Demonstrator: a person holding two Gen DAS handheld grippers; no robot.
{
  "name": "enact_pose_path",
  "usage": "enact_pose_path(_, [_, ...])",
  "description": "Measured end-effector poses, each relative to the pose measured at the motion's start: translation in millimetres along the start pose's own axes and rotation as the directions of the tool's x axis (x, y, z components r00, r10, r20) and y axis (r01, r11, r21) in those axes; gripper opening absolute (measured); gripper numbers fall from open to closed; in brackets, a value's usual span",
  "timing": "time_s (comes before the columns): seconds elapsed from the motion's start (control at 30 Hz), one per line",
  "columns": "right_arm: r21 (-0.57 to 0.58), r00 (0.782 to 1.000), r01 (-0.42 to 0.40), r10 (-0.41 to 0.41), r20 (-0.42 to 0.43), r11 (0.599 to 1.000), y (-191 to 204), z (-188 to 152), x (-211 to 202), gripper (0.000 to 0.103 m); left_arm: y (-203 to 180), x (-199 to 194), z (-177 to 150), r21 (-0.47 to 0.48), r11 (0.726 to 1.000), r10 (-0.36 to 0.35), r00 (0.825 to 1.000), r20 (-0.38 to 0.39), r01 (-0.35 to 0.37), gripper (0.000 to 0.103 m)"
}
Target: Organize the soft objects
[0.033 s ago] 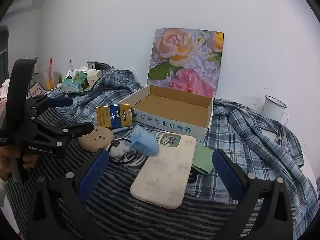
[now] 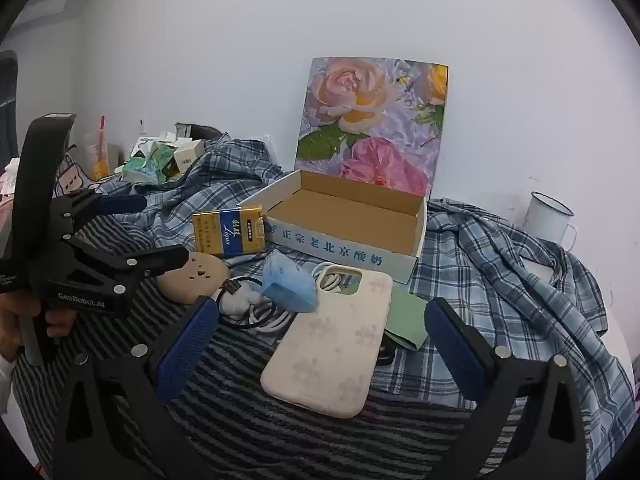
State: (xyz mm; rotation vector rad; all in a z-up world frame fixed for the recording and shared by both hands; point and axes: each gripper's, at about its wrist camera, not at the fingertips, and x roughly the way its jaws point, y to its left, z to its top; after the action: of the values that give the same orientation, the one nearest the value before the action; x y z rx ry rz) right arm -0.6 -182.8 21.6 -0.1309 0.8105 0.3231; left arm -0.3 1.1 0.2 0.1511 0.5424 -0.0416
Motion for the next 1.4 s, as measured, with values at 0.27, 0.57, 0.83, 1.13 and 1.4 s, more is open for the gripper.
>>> enact_pose_path(0.27, [0.037, 1.000, -0.016, 0.016, 0.009, 0.999, 0.6, -0.9, -1.1, 0.103, 6.2, -3.6, 3.5, -0.044, 0.998, -0.049, 0.999, -0.017, 0.048, 0.103])
enact_pose_path(0.57, [0.019, 1.000, -0.011, 0.011, 0.000, 1.000, -0.2, -0.9, 1.6, 0.103, 5.8, 0.5, 3.6, -0.031, 0.997, -0.070, 0.997, -0.017, 0.069, 0.103])
enact_pose_path(0.83, [0.026, 1.000, -0.017, 0.017, -0.006, 1.000, -0.6, -3.0, 3.4, 0.103, 1.5, -0.7, 1.9, -0.015, 0.999, -0.051, 0.999, -0.007, 0.051, 0.103])
enact_pose_path(1.13, [0.033, 1.000, -0.028, 0.028, -0.005, 0.999, -1.9, -2.0, 3.4, 0.103, 1.8, -1.9, 0.3, -0.018, 0.998, -0.053, 0.999, -0.003, 0.052, 0.103])
enact_pose_path(1.4, [0.037, 1.000, -0.031, 0.031, -0.005, 0.999, -3.1, -1.8, 3.7, 0.103, 2.8, -1.3, 0.4, -0.026, 0.998, -0.062, 0.998, -0.010, 0.062, 0.103])
